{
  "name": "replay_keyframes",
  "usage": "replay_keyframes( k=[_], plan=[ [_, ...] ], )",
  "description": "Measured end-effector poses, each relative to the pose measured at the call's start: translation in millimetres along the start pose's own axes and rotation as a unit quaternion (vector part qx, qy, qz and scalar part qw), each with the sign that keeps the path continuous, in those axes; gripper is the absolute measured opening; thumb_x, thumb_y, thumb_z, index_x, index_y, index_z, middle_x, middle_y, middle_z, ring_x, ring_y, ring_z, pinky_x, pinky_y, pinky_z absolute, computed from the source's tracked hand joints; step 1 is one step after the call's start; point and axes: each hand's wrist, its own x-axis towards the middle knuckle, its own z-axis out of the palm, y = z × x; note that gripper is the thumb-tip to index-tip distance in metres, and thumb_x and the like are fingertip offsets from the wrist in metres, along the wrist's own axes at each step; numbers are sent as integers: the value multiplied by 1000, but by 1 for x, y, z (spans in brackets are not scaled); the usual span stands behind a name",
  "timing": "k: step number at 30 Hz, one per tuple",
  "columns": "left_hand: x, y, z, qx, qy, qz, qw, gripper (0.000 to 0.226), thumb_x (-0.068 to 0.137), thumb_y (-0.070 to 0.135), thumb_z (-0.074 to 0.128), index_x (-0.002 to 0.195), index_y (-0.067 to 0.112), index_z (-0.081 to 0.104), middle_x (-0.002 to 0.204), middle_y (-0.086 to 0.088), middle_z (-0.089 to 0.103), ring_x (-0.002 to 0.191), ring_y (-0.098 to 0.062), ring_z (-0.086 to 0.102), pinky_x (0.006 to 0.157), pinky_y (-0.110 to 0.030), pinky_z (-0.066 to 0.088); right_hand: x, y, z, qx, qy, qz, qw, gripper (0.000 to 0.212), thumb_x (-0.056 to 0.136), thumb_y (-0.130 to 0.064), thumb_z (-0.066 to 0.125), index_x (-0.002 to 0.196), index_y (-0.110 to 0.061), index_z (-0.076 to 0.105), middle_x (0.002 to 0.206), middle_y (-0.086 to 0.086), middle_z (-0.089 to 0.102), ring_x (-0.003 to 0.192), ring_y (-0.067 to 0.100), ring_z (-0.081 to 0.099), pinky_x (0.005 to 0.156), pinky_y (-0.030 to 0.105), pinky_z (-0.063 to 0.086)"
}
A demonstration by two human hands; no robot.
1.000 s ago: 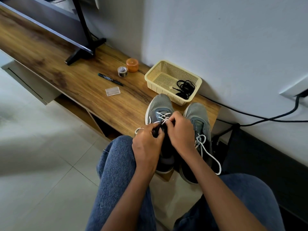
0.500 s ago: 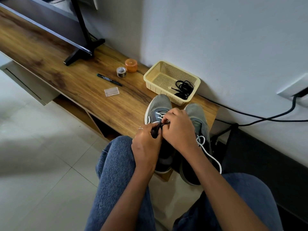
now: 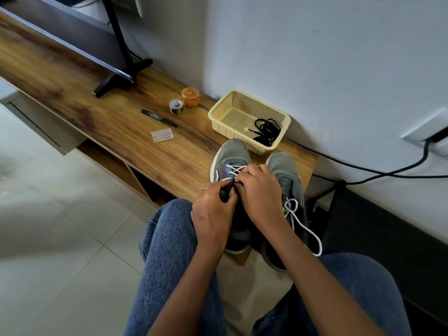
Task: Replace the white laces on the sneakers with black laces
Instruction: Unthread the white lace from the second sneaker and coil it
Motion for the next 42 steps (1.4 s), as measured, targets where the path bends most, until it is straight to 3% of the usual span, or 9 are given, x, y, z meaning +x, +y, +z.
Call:
replay_keyframes(
  k=[4,10,14,18,21,24,32,38,42],
  plan=[
    [0,1,-1,6,3,-8,1000,24,86,35,65,109,32,69,100,2,68,91,-17,63,78,-35,51,-9,-3,0,127,64,80,987,5,89,-12,60,86,-10,63,91,0,60,86,17,52,67,29,43],
    [1,2,0,4,15,-16,1000,22,84,33,67,106,31,70,96,2,68,89,-17,64,76,-34,52,3,6,-29,259,181,202,927,12,87,-7,64,77,-11,57,84,-1,56,76,14,53,66,26,45],
    [0,3,1,-2,13,-14,1000,22,83,33,67,104,31,71,95,3,68,89,-16,64,77,-36,53,3,16,-34,194,121,228,946,4,87,-15,63,90,-12,62,103,1,58,100,16,53,75,24,39],
    [1,3,0,5,11,-14,1000,22,83,33,67,105,31,70,97,4,69,89,-15,64,76,-36,54,2,4,-37,113,59,130,983,33,87,-20,62,120,-16,59,119,0,59,120,24,43,97,43,35],
    [1,3,-1,11,6,-13,1000,23,85,35,67,106,28,70,98,2,68,90,-16,63,77,-34,52,1,-6,-29,29,-37,38,998,27,88,-25,61,115,-21,65,122,-7,58,124,21,37,95,40,26],
    [1,2,-1,11,1,-10,1000,23,86,35,65,108,29,70,99,3,67,92,-15,62,77,-31,50,-1,-9,-16,-26,-69,20,997,21,92,-24,55,106,-19,69,118,-4,60,121,23,39,94,39,24],
    [1,3,-2,-1,1,0,1000,23,85,32,66,108,30,69,101,4,68,93,-15,62,78,-36,52,-5,-6,-8,-28,18,48,998,8,82,-14,69,89,-16,67,101,-2,64,106,25,52,87,39,35],
    [2,0,1,-2,16,9,1000,20,84,30,68,104,30,71,101,8,68,91,-11,63,75,-30,51,-11,16,-30,93,133,202,966,7,89,-15,59,84,-13,63,96,1,59,99,25,49,83,31,24],
    [2,-1,2,-7,22,16,1000,19,83,28,69,102,29,70,101,10,67,91,-10,63,75,-30,52,-14,24,-37,97,116,240,959,7,91,-16,59,87,-13,64,101,3,60,105,27,47,84,32,24]
  ],
)
